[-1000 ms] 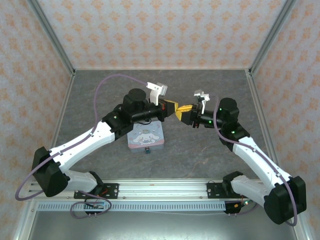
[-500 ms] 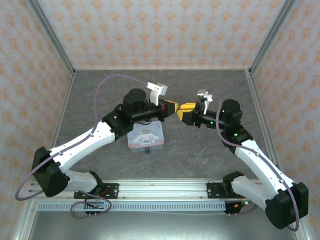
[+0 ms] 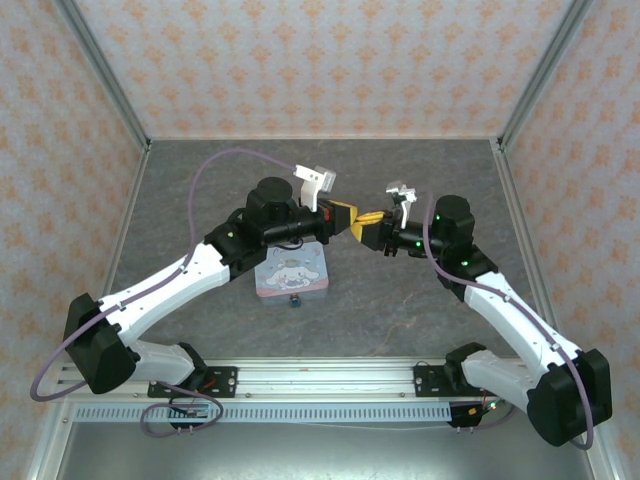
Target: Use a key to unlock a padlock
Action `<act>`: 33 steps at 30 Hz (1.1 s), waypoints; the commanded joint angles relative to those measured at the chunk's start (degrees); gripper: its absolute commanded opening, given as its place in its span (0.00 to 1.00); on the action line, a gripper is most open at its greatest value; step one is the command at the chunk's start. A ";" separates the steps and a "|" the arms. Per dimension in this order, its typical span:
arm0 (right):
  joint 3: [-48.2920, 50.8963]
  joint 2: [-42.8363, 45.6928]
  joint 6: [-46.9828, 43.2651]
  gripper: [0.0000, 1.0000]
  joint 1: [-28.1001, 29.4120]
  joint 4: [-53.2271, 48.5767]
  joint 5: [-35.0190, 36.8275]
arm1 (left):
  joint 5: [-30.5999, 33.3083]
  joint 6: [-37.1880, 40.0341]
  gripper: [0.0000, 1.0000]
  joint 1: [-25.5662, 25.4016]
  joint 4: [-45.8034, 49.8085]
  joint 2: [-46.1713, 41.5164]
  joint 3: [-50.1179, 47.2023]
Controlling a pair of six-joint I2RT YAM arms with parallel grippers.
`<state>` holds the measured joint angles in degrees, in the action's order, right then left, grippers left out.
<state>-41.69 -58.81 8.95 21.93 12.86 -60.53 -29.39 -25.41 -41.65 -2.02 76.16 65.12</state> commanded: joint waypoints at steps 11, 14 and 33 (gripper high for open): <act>-1.49 3.03 -7.11 0.00 -0.08 -6.84 6.83 | 3.62 0.78 0.25 -0.36 0.00 -1.87 0.02; -2.41 3.76 -13.77 0.00 1.13 -13.76 14.09 | 7.90 -0.50 0.45 0.13 3.31 -3.14 0.85; -0.94 5.07 -50.26 0.00 21.74 -13.78 65.30 | 5.20 -39.63 0.53 5.15 18.43 3.01 10.44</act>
<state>-42.50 -54.02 -34.72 42.46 -4.43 -3.18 -21.15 -57.47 -35.81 17.41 77.43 74.54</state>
